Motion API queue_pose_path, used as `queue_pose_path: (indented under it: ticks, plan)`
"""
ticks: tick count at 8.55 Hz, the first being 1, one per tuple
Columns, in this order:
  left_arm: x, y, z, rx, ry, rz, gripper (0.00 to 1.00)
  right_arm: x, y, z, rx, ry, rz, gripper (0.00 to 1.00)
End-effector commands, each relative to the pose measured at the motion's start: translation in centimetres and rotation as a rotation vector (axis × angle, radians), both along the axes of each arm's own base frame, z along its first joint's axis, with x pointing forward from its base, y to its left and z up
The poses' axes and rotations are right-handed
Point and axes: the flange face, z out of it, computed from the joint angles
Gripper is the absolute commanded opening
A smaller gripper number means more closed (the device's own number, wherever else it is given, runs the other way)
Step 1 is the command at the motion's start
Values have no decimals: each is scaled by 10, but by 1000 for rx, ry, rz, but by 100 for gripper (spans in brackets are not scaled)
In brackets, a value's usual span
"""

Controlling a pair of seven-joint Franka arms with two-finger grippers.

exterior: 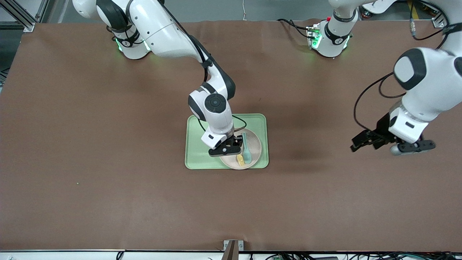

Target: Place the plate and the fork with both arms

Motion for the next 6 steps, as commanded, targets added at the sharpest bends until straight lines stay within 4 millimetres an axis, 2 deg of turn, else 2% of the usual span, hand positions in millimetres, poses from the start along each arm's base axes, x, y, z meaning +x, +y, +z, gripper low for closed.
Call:
queue_pose_path:
  ticks: [1,2,3,4,5,6]
  plan:
    - [-21,11,41,60,49,25,100,-10,15,-7,-12,-2,6,62]
    - [-28,10,69,71,85,0,100,-11,15,-13,-17,4,6,62]
    - [-41,11,99,88,95,-24,100,-12,15,-16,-19,8,5,51]
    - [-57,17,128,100,67,-87,100,-12,15,-17,-19,9,-4,32]
    - [-69,20,146,119,59,-189,100,-13,14,-19,-16,12,-41,23]
    - [-69,21,163,124,57,-216,100,-14,15,-20,-13,19,-69,15]
